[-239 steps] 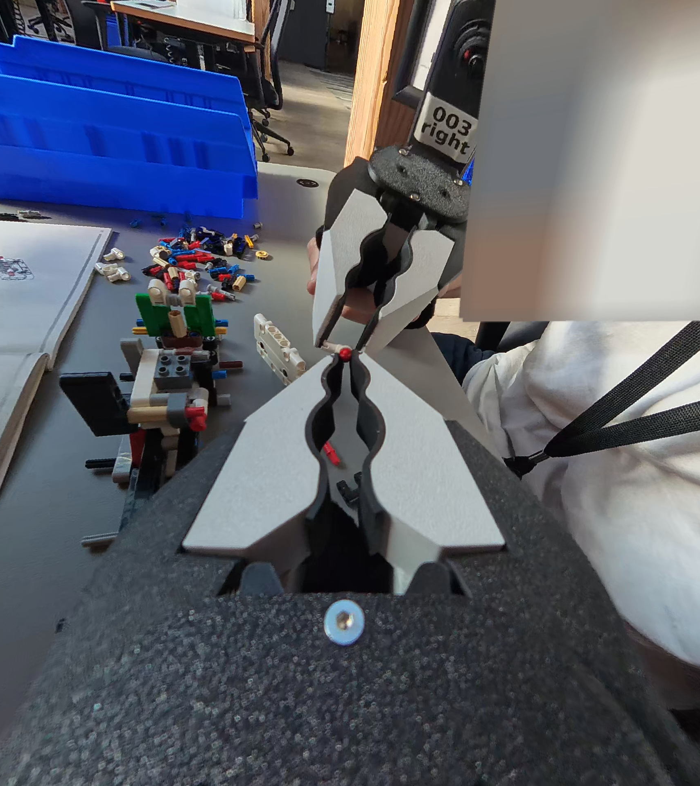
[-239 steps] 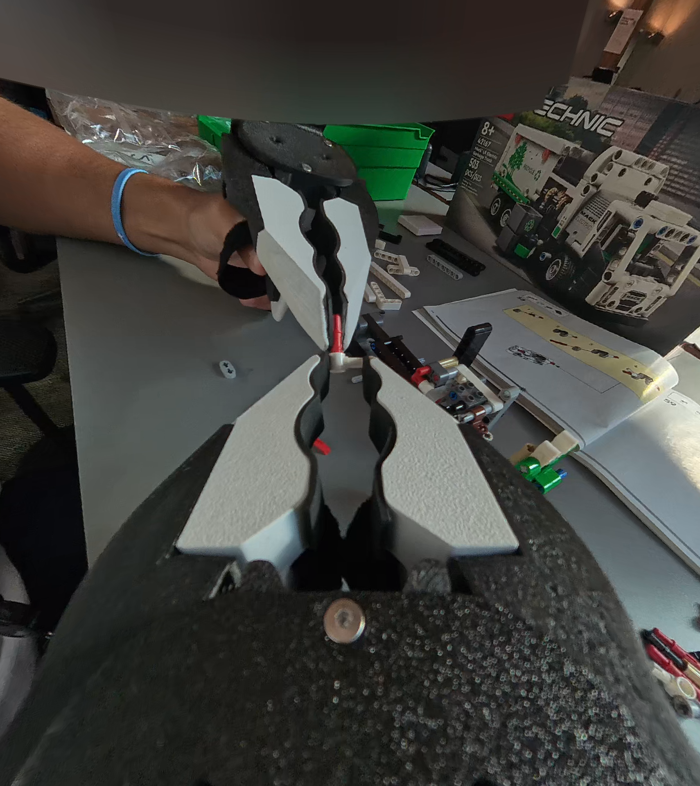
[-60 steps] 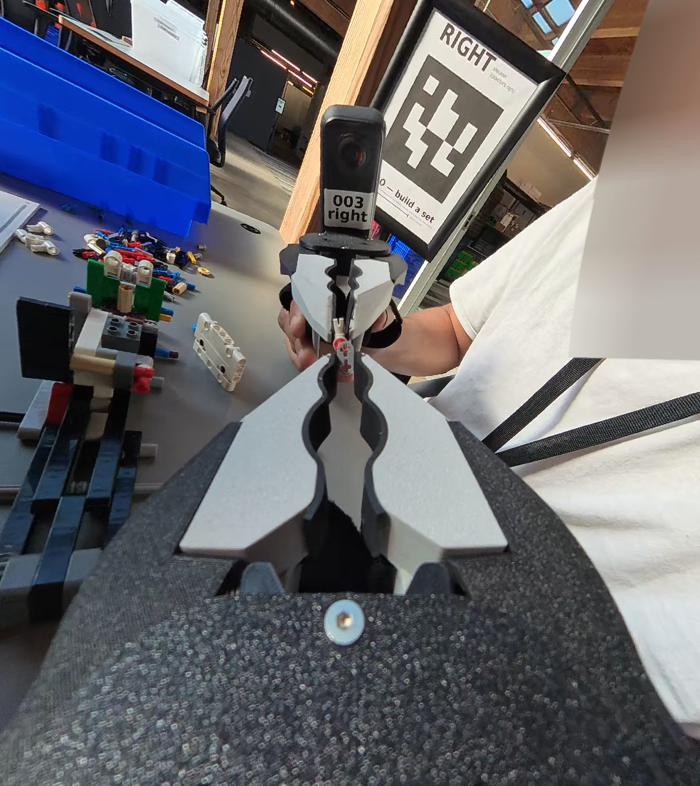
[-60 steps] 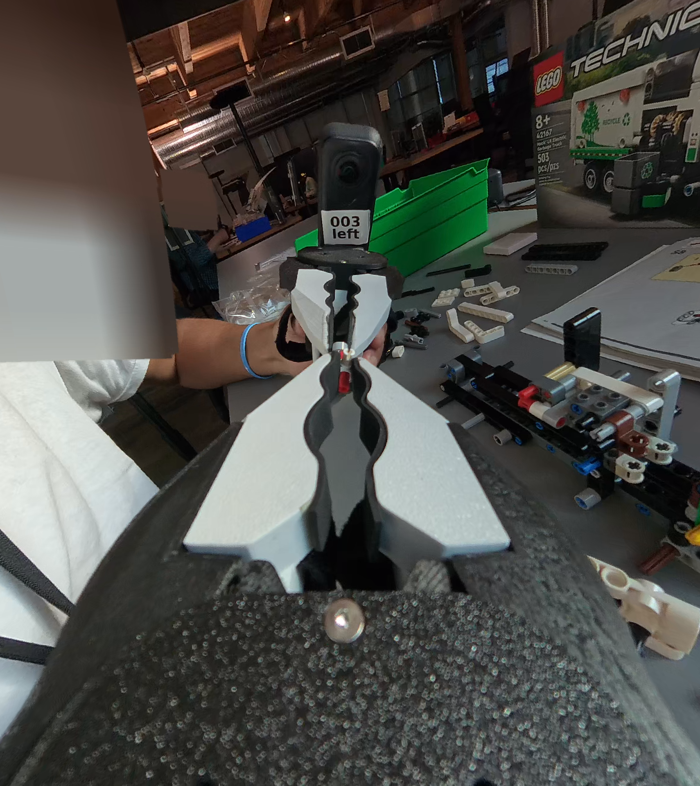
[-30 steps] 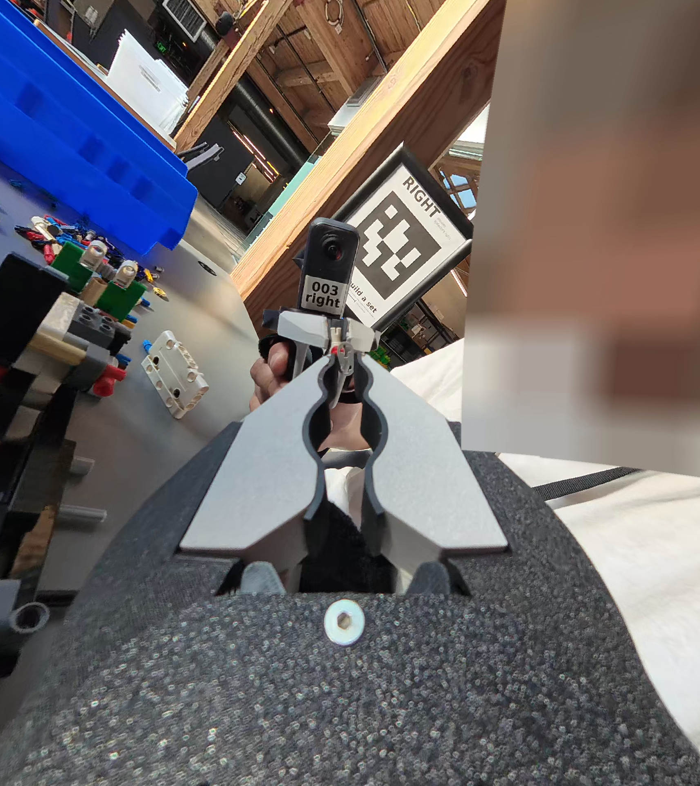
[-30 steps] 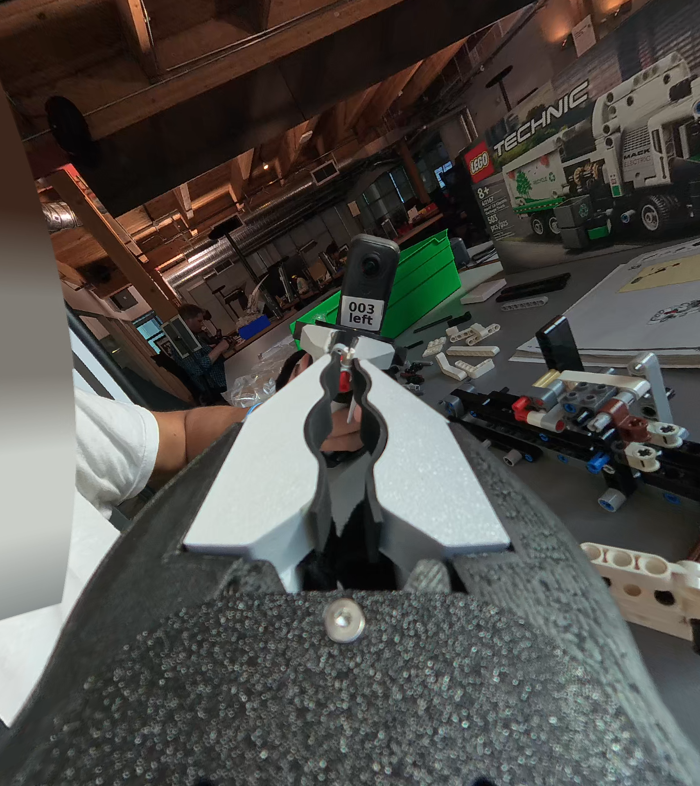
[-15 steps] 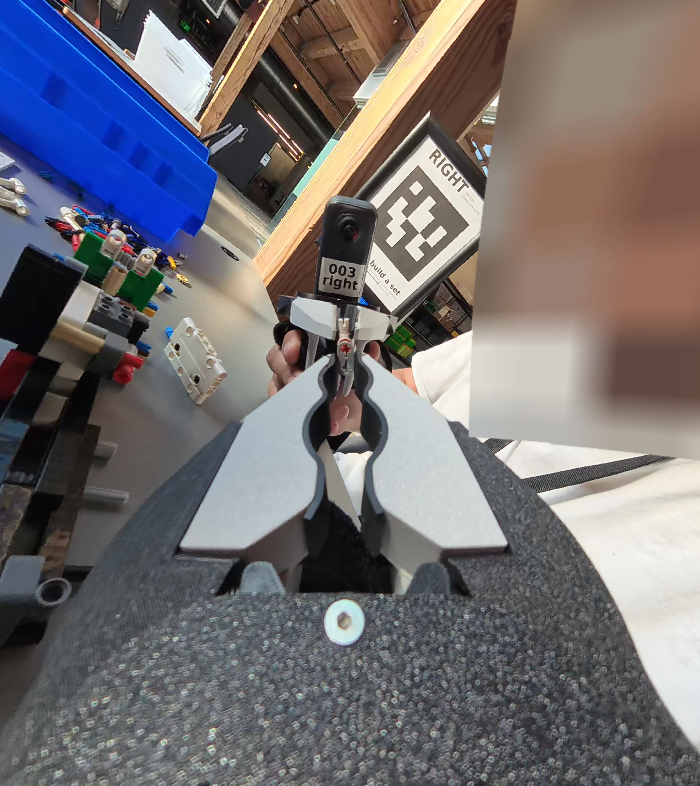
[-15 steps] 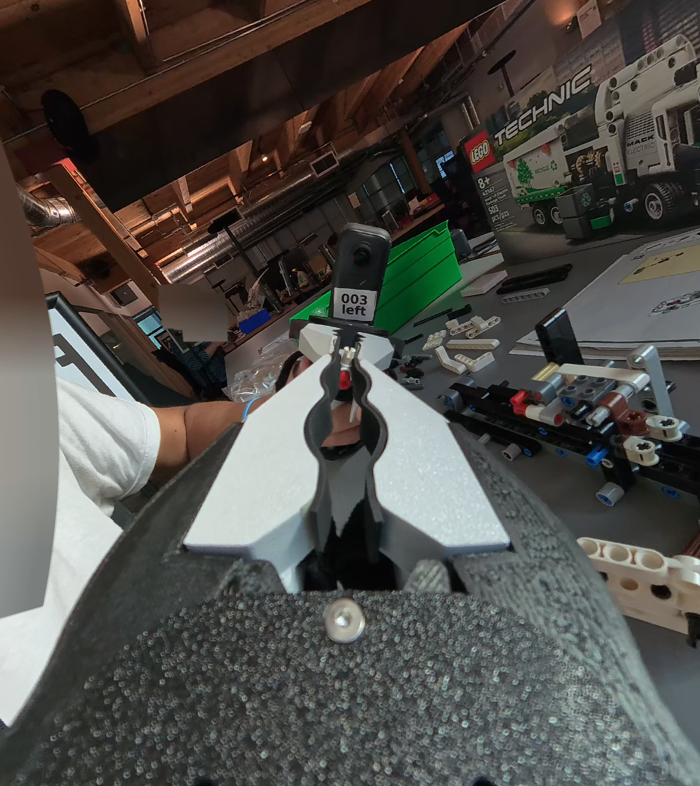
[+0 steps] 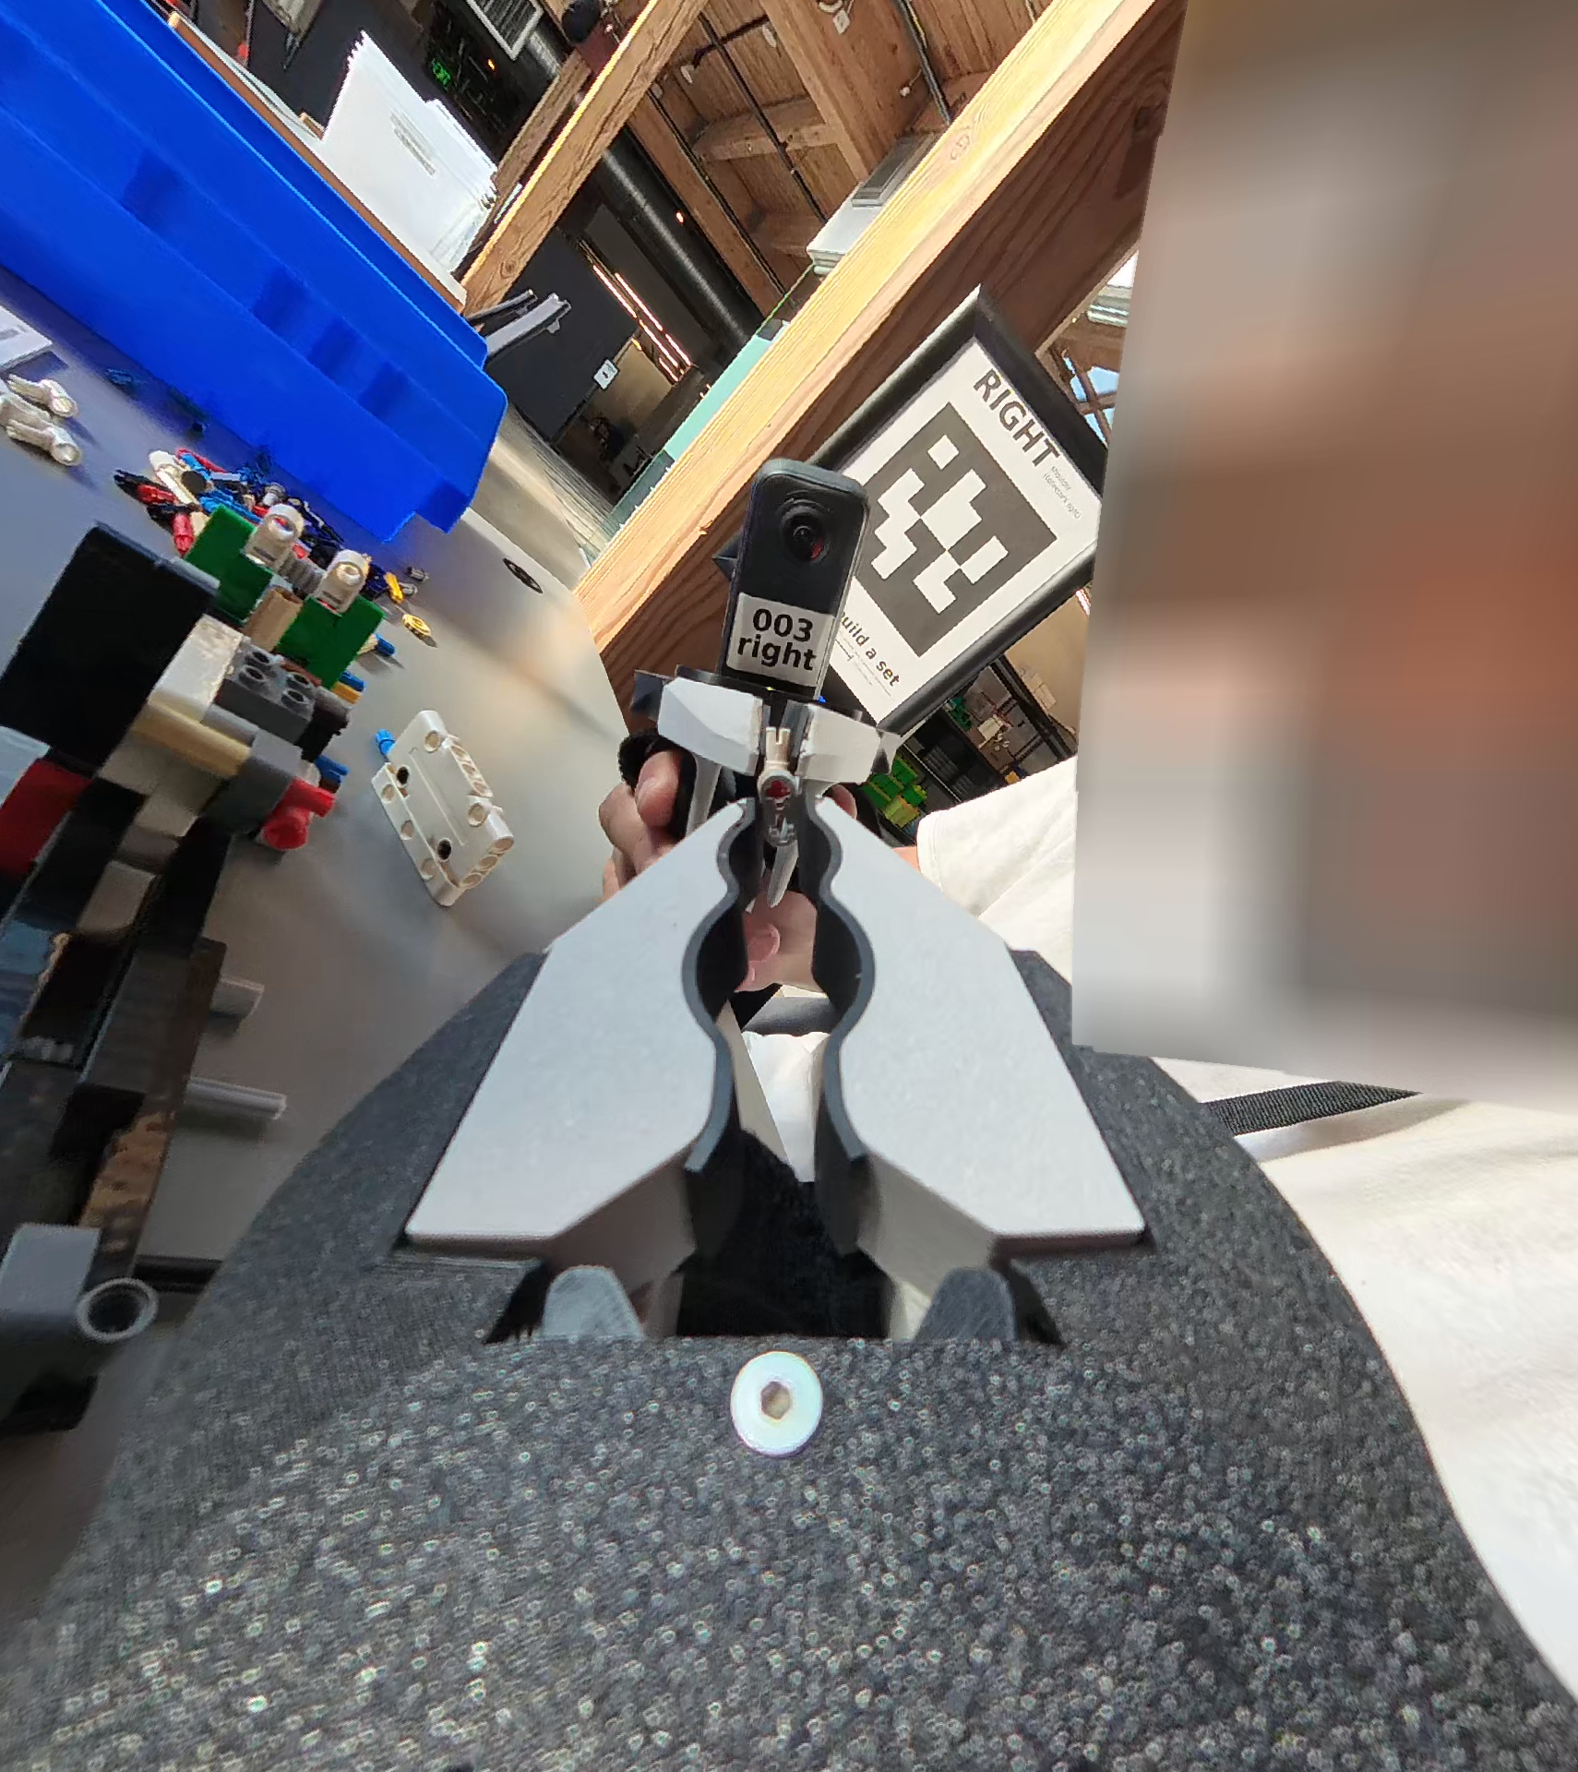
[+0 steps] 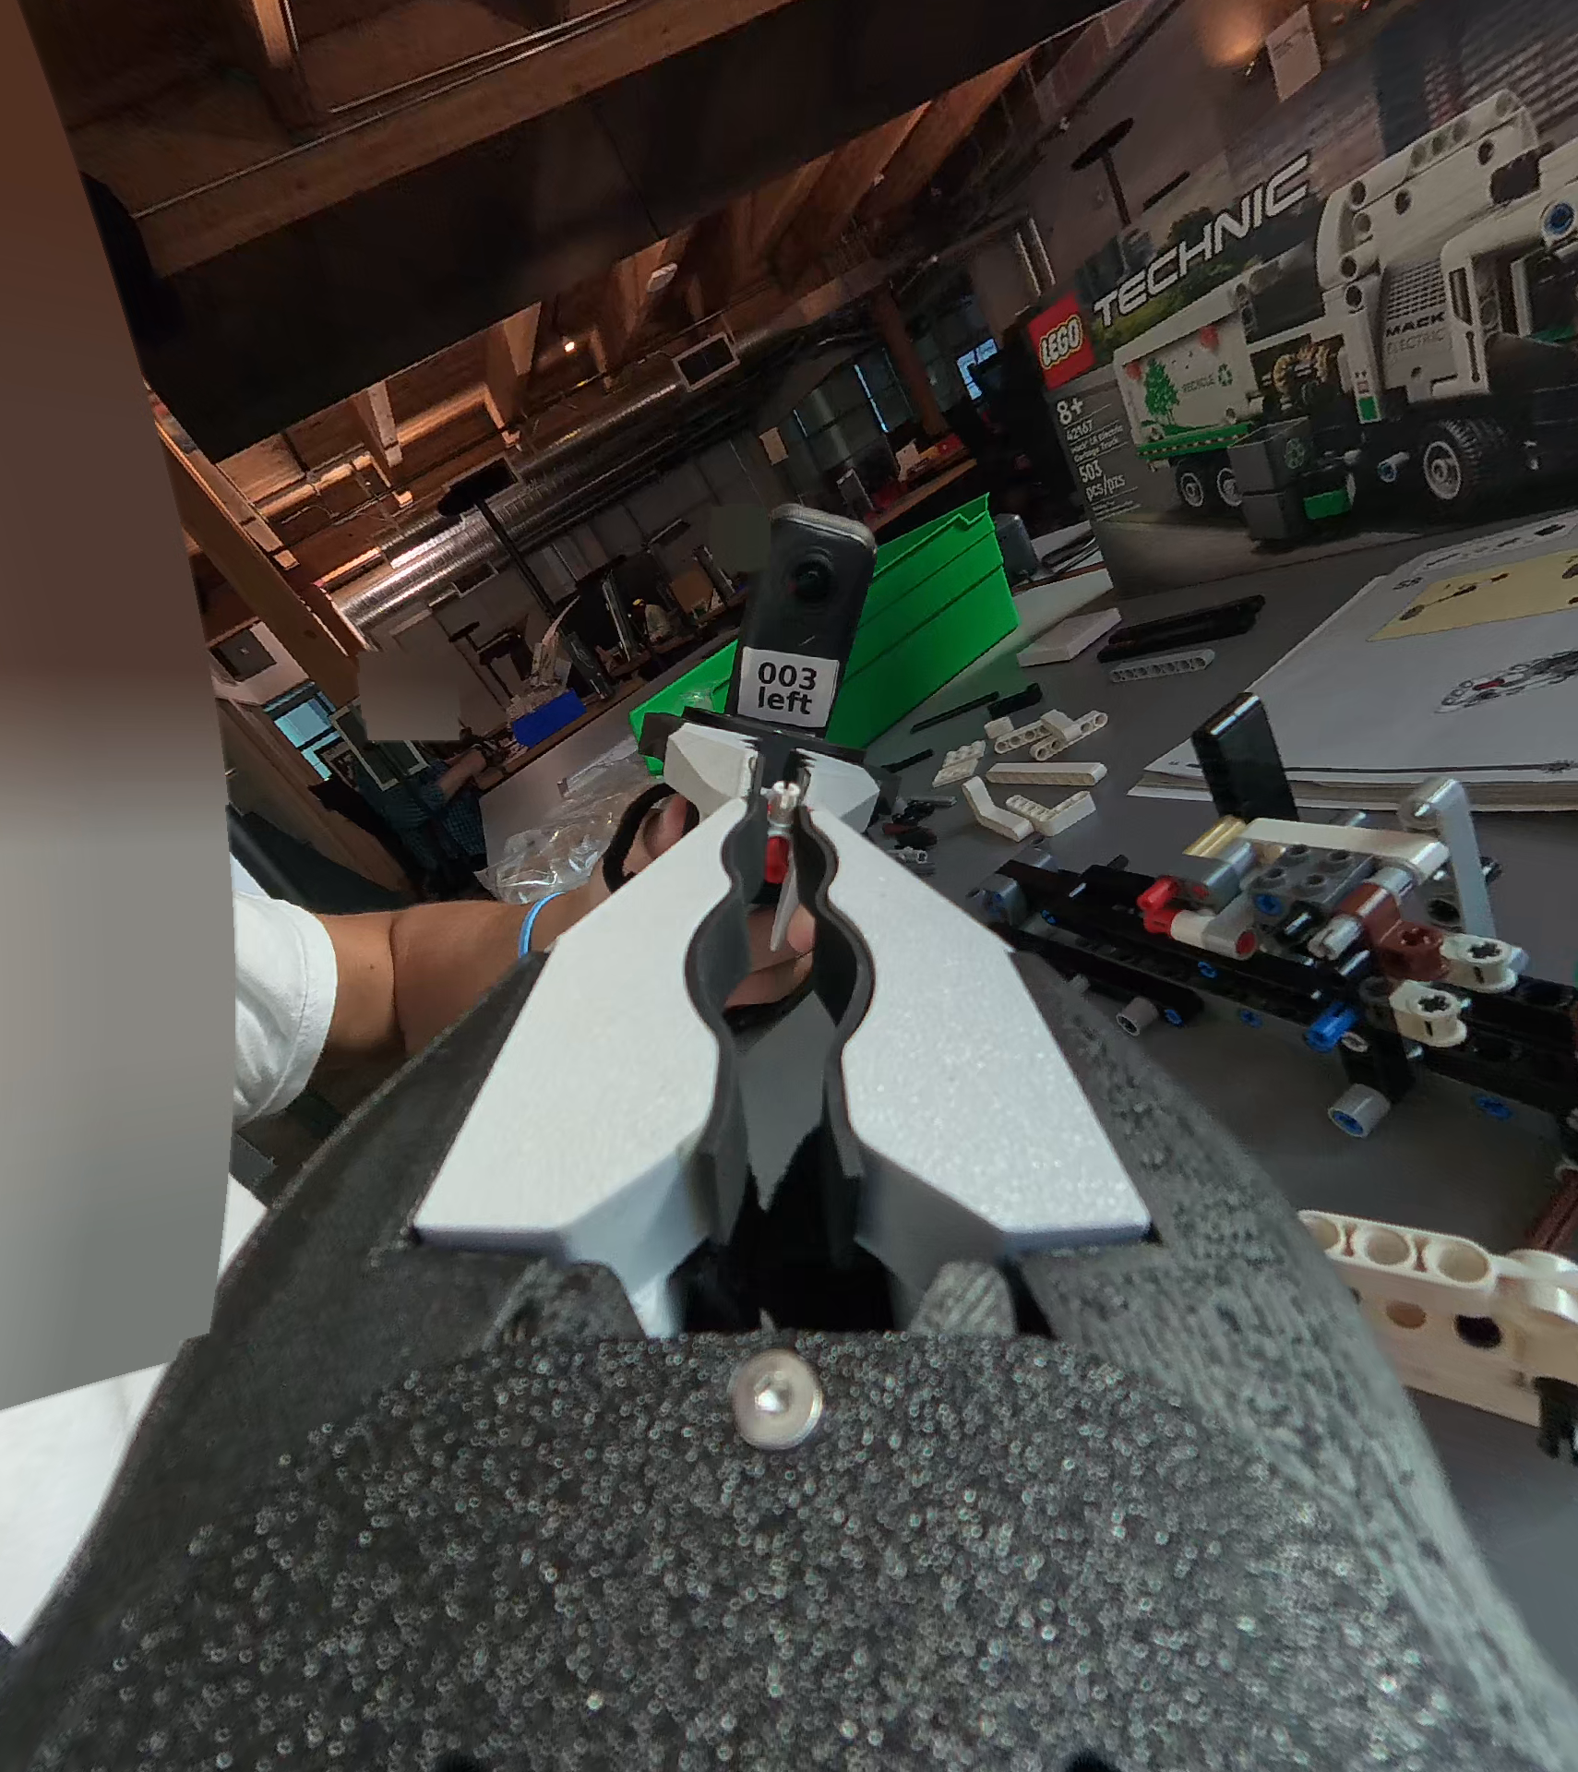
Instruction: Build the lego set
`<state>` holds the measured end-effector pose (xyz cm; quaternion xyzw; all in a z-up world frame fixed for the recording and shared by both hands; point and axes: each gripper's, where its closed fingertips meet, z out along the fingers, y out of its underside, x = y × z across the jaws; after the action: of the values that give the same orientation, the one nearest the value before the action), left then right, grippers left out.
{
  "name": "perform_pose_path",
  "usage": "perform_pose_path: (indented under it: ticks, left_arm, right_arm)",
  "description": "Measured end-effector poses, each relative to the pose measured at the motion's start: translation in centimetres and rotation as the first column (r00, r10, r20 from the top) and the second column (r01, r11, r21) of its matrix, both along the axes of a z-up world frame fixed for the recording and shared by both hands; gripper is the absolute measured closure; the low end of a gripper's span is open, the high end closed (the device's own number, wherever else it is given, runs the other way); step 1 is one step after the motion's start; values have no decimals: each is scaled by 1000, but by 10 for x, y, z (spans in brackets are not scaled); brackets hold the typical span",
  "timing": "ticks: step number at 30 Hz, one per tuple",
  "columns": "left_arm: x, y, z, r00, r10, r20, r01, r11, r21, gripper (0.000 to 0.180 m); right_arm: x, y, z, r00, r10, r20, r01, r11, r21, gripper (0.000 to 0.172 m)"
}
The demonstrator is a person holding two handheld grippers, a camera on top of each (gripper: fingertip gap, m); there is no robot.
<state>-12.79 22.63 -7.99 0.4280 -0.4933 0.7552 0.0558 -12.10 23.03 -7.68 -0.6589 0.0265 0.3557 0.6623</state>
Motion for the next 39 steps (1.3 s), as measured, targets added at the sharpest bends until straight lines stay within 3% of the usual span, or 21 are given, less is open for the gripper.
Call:
perform_pose_path:
  ticks: [3,11,19,28,34,39]
  left_arm:
    - [-1,-1,-1,1000,-10,8,10,1000,27,177]
    - [-16,-5,-18,993,-116,21,106,960,258,177]
    - [-18,-7,-21,990,-142,-2,137,957,255,177]
    - [-9,-5,-14,996,-94,-11,95,985,143,177]
    - [-1,-2,-8,1000,-29,-3,29,995,96,177]
    - [-2,-4,-10,999,-36,-11,37,995,96,177]
  right_arm:
    - [-1,-1,-2,998,40,-37,-41,999,-33,168]
    - [-15,-4,-16,977,197,-78,-206,967,-147,168]
    - [-16,-4,-19,974,211,-77,-221,961,-166,168]
    - [-6,-2,-10,998,62,-1,-62,995,-76,168]
    - [2,1,-6,997,-21,-80,15,998,-68,168]
    - [1,1,-8,995,9,-102,-18,996,-88,168]
